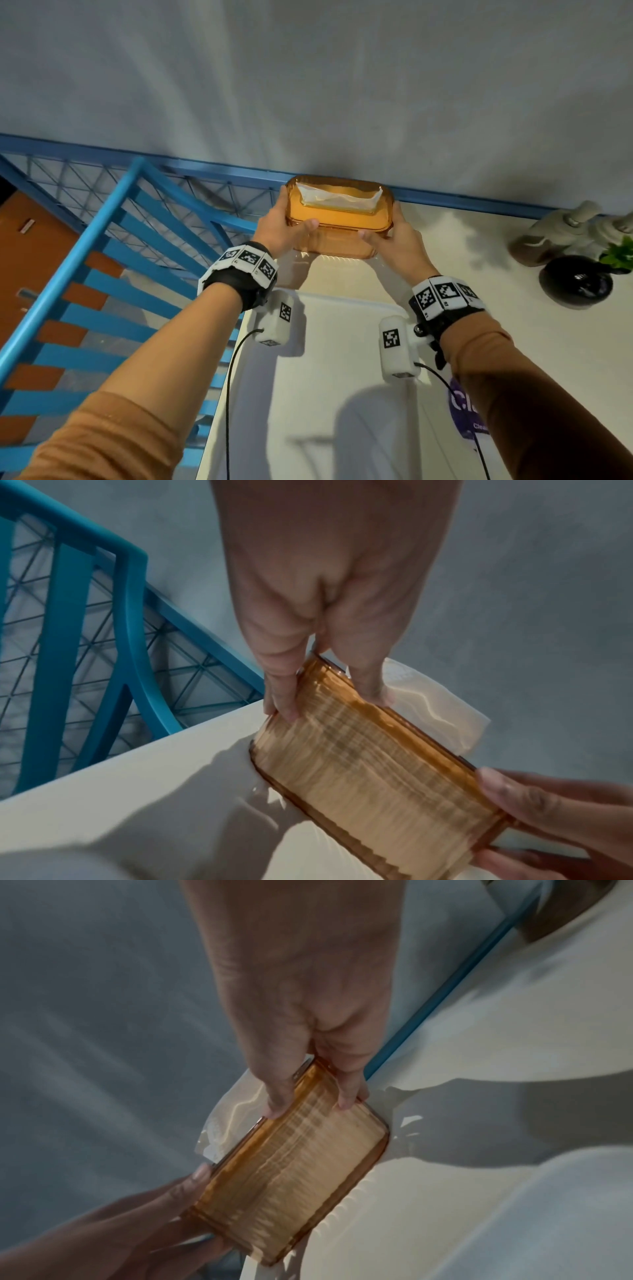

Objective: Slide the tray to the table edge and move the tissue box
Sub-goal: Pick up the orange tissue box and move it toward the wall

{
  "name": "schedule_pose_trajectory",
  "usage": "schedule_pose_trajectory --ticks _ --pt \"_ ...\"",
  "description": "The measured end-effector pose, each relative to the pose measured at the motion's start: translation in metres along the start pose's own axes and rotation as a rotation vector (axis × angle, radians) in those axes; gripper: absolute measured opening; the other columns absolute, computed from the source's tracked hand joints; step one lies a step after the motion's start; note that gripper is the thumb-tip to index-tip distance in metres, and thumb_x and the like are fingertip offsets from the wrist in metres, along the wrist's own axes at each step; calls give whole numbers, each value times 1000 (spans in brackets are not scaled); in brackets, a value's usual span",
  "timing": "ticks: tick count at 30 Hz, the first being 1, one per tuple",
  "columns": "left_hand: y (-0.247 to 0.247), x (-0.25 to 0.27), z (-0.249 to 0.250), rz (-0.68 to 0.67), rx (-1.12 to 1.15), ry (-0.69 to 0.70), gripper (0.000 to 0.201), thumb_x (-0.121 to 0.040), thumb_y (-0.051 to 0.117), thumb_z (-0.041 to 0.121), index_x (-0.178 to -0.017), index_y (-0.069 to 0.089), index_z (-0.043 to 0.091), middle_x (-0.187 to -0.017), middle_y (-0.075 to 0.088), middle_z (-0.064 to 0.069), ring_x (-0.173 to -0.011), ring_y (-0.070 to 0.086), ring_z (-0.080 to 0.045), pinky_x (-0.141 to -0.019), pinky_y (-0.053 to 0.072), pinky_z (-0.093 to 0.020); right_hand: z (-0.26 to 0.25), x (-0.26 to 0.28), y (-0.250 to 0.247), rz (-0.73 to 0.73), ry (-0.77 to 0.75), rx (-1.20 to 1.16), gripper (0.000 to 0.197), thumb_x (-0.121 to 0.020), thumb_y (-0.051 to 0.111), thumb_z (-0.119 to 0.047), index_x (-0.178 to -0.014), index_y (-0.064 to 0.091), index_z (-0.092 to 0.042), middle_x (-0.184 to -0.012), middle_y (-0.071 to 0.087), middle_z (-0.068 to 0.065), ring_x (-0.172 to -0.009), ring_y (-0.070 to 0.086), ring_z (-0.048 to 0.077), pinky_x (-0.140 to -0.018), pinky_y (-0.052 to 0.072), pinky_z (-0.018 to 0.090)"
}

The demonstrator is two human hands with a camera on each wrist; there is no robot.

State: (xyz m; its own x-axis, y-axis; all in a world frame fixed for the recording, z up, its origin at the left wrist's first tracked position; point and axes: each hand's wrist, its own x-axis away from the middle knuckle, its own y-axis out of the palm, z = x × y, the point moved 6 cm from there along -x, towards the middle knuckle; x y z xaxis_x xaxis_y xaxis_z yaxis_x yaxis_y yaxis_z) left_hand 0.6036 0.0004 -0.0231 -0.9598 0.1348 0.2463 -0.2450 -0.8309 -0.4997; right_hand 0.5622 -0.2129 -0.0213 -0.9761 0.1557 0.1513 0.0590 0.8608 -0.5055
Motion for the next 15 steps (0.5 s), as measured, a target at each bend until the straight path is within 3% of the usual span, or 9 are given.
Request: schedule_pose_trajectory --ticks 3,4,10,13,15 --pt "-2 -14 1 -13 -48 12 79 -83 64 40 -147 22 25 -134 57 -9 -121 56 -30 -102 46 -44 -5 -11 2 2 -16 -7 70 -85 67 -25 -143 30 -17 -129 60 9 -109 57 20 -85 43 25" --pt "5 -39 -5 -29 -59 -6 77 -84 63 39 -147 22 25 -135 57 -10 -121 55 -30 -101 46 -44 6 -34 8 7 -1 -5 70 -85 67 -25 -143 30 -17 -129 59 9 -110 56 20 -85 43 26" --pt "-6 -52 -3 -31 -83 7 82 -82 63 43 -148 17 26 -139 53 -10 -124 53 -32 -104 45 -50 -1 -48 12 -2 0 -23 66 -84 67 -24 -141 34 -17 -129 60 10 -117 57 26 -92 46 30" --pt "-8 -54 -3 -34 -63 24 80 -82 64 42 -147 20 26 -139 53 -10 -125 53 -31 -105 45 -51 -4 -51 14 -10 -4 -7 65 -84 67 -27 -139 36 -16 -129 60 10 -118 56 28 -102 47 40" --pt "-8 -58 -2 -41 -58 24 81 -81 64 41 -147 20 26 -140 52 -10 -126 52 -32 -105 44 -54 -6 -53 15 -11 -6 -4 64 -84 67 -27 -139 36 -16 -128 60 11 -118 56 29 -102 47 43"
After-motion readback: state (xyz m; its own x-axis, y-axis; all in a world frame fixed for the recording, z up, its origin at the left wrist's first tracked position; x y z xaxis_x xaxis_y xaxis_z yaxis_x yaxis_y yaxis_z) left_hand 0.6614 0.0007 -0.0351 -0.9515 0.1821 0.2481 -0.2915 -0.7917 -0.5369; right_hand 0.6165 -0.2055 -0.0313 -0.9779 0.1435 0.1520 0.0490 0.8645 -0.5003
